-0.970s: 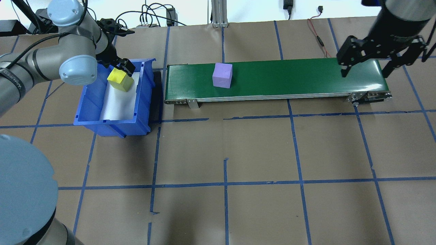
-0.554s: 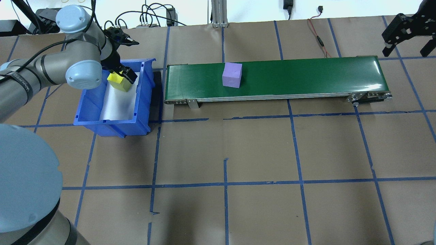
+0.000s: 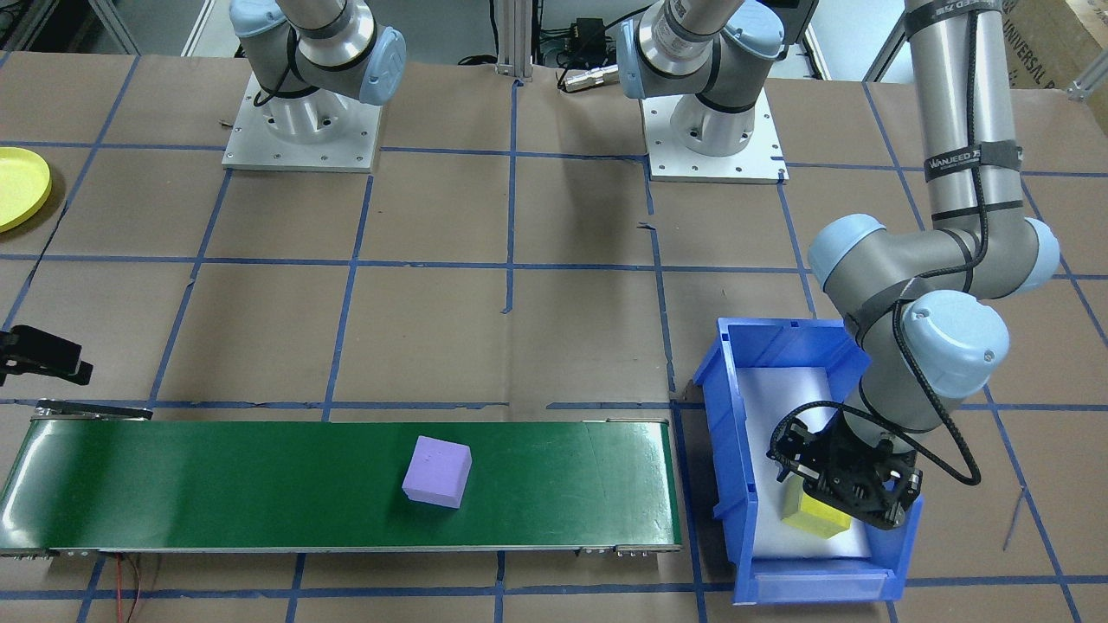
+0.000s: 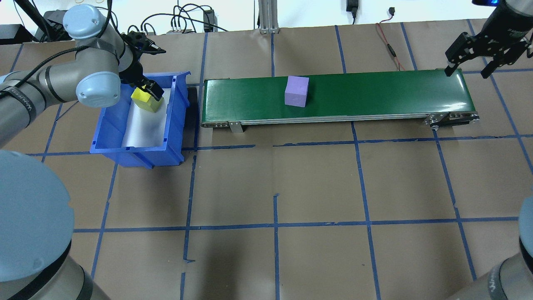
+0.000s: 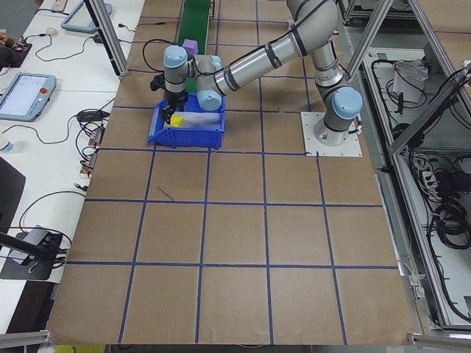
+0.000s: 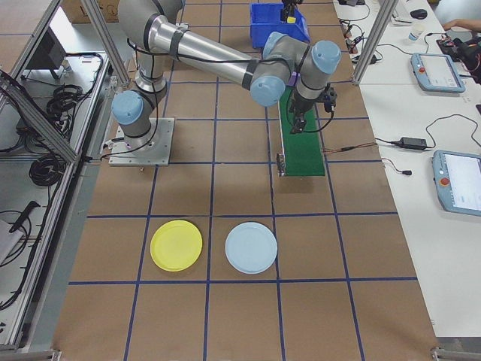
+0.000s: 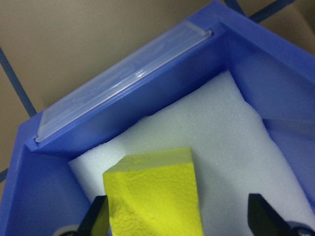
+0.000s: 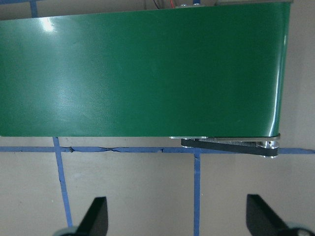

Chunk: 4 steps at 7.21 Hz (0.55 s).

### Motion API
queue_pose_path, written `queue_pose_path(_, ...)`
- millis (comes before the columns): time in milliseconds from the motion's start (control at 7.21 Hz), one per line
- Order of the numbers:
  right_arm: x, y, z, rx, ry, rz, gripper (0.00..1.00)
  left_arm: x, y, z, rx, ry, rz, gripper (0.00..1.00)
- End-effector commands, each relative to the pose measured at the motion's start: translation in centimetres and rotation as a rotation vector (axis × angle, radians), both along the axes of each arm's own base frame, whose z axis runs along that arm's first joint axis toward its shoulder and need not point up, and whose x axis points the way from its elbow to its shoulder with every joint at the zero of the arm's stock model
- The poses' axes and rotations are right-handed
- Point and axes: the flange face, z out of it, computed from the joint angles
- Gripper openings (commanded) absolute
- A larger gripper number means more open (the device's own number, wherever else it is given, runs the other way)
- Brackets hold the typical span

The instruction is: Move block left to right into plate

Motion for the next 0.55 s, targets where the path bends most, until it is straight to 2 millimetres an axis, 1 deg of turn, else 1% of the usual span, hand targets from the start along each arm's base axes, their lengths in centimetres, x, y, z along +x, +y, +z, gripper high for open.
queue_pose_path(0,0.3,-1.6,-3.9,-0.075,-0.063,-0.015,1.0,0.1,-0.1,-0.2,0.001,0.001,0.001,1.0)
queue_pose_path(139,0.7,-2.5,-5.8,-0.091,-0.142,-0.021,1.0,0.1,-0.1,-0.3,0.003,0.0,-0.001,1.0)
queue_pose_path(416,1.4,-3.2,-7.2,-0.118,-0.227,-0.029,1.0,0.2,-0.2,-0.4,0.002,-0.001,0.001,1.0)
